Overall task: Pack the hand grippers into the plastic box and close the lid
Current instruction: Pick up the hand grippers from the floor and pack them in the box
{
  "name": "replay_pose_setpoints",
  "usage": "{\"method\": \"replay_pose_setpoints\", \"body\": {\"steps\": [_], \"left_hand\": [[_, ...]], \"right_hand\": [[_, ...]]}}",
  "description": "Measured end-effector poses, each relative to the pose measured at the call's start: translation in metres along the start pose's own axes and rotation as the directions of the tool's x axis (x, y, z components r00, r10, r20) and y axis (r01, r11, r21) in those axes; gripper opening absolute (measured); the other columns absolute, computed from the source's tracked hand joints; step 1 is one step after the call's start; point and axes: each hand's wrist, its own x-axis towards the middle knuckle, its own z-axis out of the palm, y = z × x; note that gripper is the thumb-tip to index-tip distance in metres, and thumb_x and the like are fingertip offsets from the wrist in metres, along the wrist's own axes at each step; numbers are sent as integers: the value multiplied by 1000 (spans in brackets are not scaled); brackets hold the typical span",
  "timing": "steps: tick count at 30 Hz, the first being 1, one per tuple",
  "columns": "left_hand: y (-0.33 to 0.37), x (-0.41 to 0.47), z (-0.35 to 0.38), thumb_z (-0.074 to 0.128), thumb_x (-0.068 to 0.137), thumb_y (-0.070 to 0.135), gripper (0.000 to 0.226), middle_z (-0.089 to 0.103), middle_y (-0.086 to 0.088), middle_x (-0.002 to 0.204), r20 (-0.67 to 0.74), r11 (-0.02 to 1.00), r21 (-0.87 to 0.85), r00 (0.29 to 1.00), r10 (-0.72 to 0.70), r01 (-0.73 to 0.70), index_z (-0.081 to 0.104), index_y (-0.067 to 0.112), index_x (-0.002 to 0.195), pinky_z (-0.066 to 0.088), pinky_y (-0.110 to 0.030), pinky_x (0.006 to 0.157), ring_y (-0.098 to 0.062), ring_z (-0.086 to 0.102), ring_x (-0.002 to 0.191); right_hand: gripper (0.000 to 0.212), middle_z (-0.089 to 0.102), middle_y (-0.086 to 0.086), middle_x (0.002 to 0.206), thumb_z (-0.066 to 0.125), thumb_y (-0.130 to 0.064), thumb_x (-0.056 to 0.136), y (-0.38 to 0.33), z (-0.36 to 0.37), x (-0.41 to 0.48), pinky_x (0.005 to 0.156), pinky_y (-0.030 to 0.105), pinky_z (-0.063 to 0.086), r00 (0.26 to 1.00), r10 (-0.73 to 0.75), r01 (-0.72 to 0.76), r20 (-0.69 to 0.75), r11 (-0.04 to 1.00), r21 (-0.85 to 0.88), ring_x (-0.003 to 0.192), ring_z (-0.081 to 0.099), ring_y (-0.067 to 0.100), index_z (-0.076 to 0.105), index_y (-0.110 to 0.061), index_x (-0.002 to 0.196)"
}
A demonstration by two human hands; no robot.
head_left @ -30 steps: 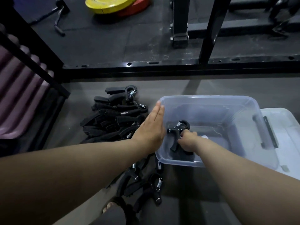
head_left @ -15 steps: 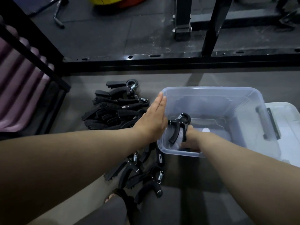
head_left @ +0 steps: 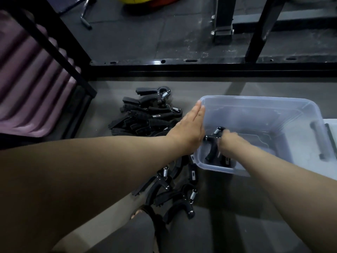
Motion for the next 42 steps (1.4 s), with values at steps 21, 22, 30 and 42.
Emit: {"method": "replay_pose_setpoints", "body": {"steps": [21,22,30,42], "left_hand": [[-75,-34,-113,41,96,23,30,66,-6,108,233,867,454,912,-338,206,63,11,112,49,-33,83,-27,61,96],[-79,-30,-106,42,96,23,31,65,-8,112,210,879,418,917,-339,230,63,10,115,48,-32,85,-29,61,100],[-111,-9,-33,47,95,30,44,40,-12,135,89,855,443,936,-340,269,41,16,136,41,-47,94,-39,49,116],[-108,-21,-7,51,95,40,55,57,-18,127,227,822,280,798,-559,496,38,1,132,49,-37,85,-35,58,114]], "right_hand": [[64,-27,6,158,33,-24,100,-55,43,-52,118,35,5,828,-495,522,-264,852,39,149,-8,25,2,-7,154],[64,-27,4,158,33,-25,100,-54,44,-52,118,35,6,829,-492,522,-268,851,53,149,-8,24,2,-8,154],[63,-31,-5,156,34,-23,101,-56,47,-53,119,35,8,830,-489,537,-269,830,148,148,-10,21,2,-10,154],[64,-30,0,156,35,-22,101,-59,45,-56,120,41,9,828,-500,539,-253,835,115,148,-8,27,2,-7,153]]}}
